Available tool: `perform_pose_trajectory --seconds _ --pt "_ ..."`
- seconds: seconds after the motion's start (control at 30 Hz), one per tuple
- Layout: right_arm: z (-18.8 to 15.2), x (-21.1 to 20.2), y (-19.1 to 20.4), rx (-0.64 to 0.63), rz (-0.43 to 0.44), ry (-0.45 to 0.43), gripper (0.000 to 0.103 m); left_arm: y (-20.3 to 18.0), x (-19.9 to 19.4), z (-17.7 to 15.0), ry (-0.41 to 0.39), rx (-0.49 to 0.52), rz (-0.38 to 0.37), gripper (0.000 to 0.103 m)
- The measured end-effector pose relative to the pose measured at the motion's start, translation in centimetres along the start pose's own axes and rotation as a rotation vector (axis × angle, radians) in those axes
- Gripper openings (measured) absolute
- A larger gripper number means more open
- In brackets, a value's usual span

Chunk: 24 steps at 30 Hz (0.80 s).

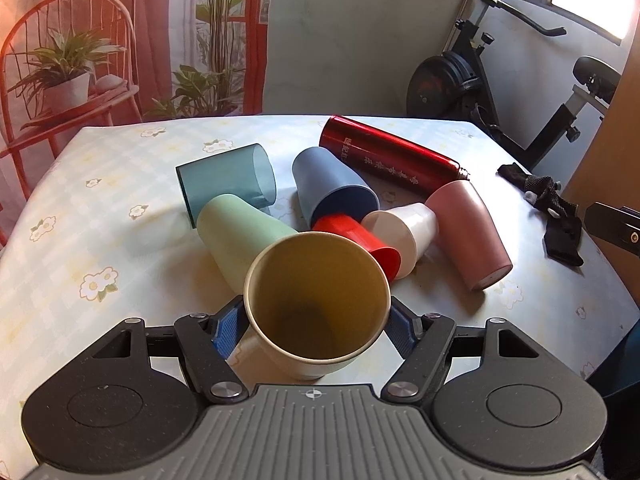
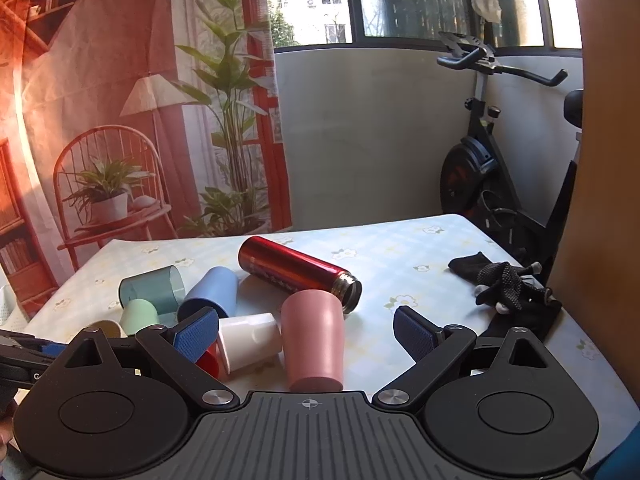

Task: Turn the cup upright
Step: 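Lift and rotate the cream cup with the left gripper, opening upward, then set the cream cup down on its base and open the left gripper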

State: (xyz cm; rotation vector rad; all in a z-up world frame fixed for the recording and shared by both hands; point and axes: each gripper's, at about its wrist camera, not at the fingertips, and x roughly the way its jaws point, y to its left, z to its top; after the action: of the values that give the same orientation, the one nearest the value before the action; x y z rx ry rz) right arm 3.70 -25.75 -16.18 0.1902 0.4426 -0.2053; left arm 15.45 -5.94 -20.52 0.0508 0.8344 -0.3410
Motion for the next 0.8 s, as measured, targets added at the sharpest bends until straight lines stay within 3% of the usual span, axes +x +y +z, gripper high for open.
perform_pose_trajectory --seconds 0.47,0.8 --pt "0.2 -0.3 0.4 -0.010 0.004 0.013 0.093 0.7 0.4 0.6 0.005 -0.051 -0.039 0.078" --pt "0.6 -1.4 2.6 -0.047 0.054 0.032 0.098 2.2 -4.8 0.1 -0.095 -0.065 -0.012 0.087"
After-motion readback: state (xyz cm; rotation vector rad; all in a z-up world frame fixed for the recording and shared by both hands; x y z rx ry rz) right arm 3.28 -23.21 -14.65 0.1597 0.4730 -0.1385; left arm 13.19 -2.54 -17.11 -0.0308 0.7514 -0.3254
